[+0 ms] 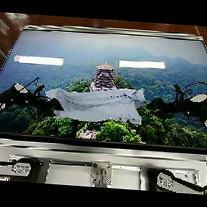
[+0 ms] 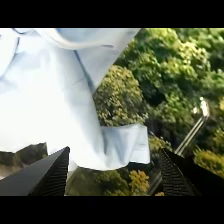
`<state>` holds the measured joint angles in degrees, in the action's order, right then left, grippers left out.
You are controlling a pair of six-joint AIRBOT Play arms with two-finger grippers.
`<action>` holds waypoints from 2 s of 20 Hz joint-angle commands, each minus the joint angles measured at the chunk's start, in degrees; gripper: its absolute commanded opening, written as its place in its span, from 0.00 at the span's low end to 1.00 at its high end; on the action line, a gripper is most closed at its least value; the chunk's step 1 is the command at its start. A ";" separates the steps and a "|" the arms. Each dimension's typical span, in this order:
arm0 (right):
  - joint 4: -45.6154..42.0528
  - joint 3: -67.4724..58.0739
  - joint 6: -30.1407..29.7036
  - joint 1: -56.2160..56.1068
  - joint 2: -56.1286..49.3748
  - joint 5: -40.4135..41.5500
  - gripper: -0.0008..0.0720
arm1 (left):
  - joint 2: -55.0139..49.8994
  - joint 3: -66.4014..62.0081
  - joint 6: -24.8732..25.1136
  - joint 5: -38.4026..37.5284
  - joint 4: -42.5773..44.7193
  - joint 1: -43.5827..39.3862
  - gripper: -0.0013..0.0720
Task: Fold the shirts.
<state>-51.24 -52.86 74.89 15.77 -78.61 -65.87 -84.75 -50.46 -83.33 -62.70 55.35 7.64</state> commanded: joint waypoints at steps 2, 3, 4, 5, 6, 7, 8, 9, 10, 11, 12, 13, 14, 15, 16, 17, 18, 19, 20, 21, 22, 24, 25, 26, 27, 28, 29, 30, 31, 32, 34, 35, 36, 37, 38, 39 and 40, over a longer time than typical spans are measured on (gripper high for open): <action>2.12 0.02 -0.15 0.07 -1.33 -1.31 0.94 | -1.84 0.28 -0.33 2.93 -1.53 -0.17 0.69; 3.13 0.02 -0.15 0.07 -2.01 -1.73 0.94 | -2.29 0.28 -0.33 2.91 -1.66 -0.48 0.59; 4.20 0.02 -0.20 0.07 -2.67 -2.03 0.94 | -2.71 0.28 -0.50 2.93 -1.70 -0.92 0.52; 5.16 0.02 -0.20 0.07 -3.34 -2.19 0.94 | -3.17 0.28 -0.48 2.93 -1.88 -1.38 0.41; 5.64 0.02 -0.22 0.07 -3.76 -2.16 0.94 | -3.54 0.28 -0.44 2.93 -2.16 -1.77 0.31; 5.77 0.02 -0.24 0.07 -4.11 -2.14 0.94 | -3.85 0.28 -0.02 2.91 -2.78 -2.10 0.22; 5.75 0.02 -0.26 0.07 -4.22 -2.16 0.94 | -3.93 0.28 0.87 2.95 -3.48 -2.32 0.13; 5.77 0.02 -0.26 0.07 -4.20 -2.14 0.94 | -3.93 0.24 1.95 2.95 -4.31 -2.32 0.07; 5.75 0.02 -0.31 0.07 -4.20 -2.25 0.94 | -3.91 0.04 1.92 2.93 -4.39 -2.32 0.07; 5.77 0.02 -0.79 0.07 -4.20 -2.45 0.94 | -3.87 -0.26 1.95 2.82 -4.37 -2.32 0.07; 5.77 0.02 -1.49 -0.02 -4.20 -2.82 0.94 | -3.72 -0.52 2.16 2.78 -4.39 -2.32 0.07; 5.62 0.02 -2.43 -0.70 -4.20 -2.99 0.94 | -3.56 -0.76 2.84 2.69 -4.39 -2.32 0.07; 5.25 0.02 -3.45 -2.14 -4.22 -2.82 0.94 | -3.50 -1.07 3.02 2.47 -4.39 -2.32 0.07; 4.37 0.02 -4.11 -4.13 -4.31 -2.10 0.94 | -3.39 -1.27 3.02 2.43 -4.39 -2.32 0.07; 2.99 0.02 -4.28 -6.49 -4.70 -0.90 0.94 | -3.19 -1.27 3.02 2.47 -4.39 -2.32 0.07; 1.36 0.02 -4.20 -8.74 -5.49 0.76 0.94 | -2.97 -1.27 3.02 2.45 -4.39 -2.32 0.07; 0.61 0.02 -4.00 -10.64 -6.43 1.99 0.94 | -2.71 -1.27 3.02 2.43 -4.39 -2.32 0.07; 0.81 0.02 -4.04 -12.31 -7.56 2.51 0.94 | -2.32 -1.27 3.04 2.29 -4.37 -2.32 0.07; 0.74 0.02 -4.02 -13.60 -8.50 2.69 0.93 | -1.88 -1.27 3.21 2.32 -4.37 -2.29 0.07; 0.59 0.00 -4.02 -14.71 -9.16 2.71 0.72 | -1.42 -1.29 3.21 2.32 -4.39 -2.29 0.07; 0.61 0.00 -4.02 -15.37 -9.31 2.97 0.32 | -0.81 -1.42 3.48 2.29 -4.37 -2.32 0.07; 2.62 -0.81 -4.33 -15.45 -8.37 1.77 0.12 | 1.99 -2.38 4.31 2.40 -4.15 -2.32 0.07; 2.67 -2.25 -5.46 -15.47 -6.71 0.63 0.12 | 4.35 -3.39 4.28 2.97 -3.34 -2.32 0.07; 2.58 -4.15 -6.23 -15.45 -4.46 -0.07 0.12 | 7.82 -5.01 4.26 3.63 -1.92 -2.32 0.07; 1.73 -6.93 -6.95 -15.47 -1.20 -0.17 0.12 | 11.61 -7.13 4.26 3.82 -0.31 -2.29 0.07; 0.59 -10.29 -7.65 -15.45 2.25 -0.11 0.12 | 16.04 -10.19 4.26 3.78 1.49 -2.29 0.07; -0.42 -14.64 -8.17 -15.47 6.25 -0.11 0.12 | 20.35 -13.49 4.26 3.78 2.73 -2.29 0.07; -0.90 -19.52 -8.35 -15.45 10.38 0.31 0.12 | 25.00 -17.57 4.26 3.85 3.61 -2.25 0.07; -0.94 -24.20 -8.28 -15.47 14.27 1.77 0.12 | 29.07 -21.70 4.26 4.33 4.11 -2.16 0.07; -0.94 -28.94 -7.45 -15.47 18.10 3.72 0.12 | 32.92 -26.01 4.28 5.81 4.52 -2.14 0.07; -1.64 -37.70 -5.73 -15.47 25.20 9.16 0.12 | 39.78 -34.75 4.26 10.86 4.52 -2.12 0.07; -1.81 -41.33 -5.03 -15.47 28.26 11.74 0.11 | 42.34 -38.71 4.26 12.15 4.52 -2.05 0.07; -1.84 -44.30 -5.07 -15.47 30.71 13.55 0.12 | 44.28 -41.97 4.22 12.02 4.90 -2.08 0.07; -2.05 -46.45 -5.09 -15.47 32.76 14.29 0.12 | 46.18 -44.50 4.22 11.45 4.94 -2.08 0.07; -3.21 -48.43 -5.03 -15.47 34.53 14.27 0.12 | 47.93 -45.92 3.82 10.88 5.18 -2.08 0.07; -4.11 -49.66 -4.81 -15.47 35.93 14.23 0.12 | 49.64 -46.53 2.67 10.10 6.25 -2.08 0.07; -5.62 -50.53 -3.41 -15.47 37.31 14.25 0.12 | 51.39 -46.49 0.68 8.55 8.28 -2.08 0.07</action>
<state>-53.87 -98.00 69.67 0.27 -46.61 -54.24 -38.96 -92.58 -79.77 -52.95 60.34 5.56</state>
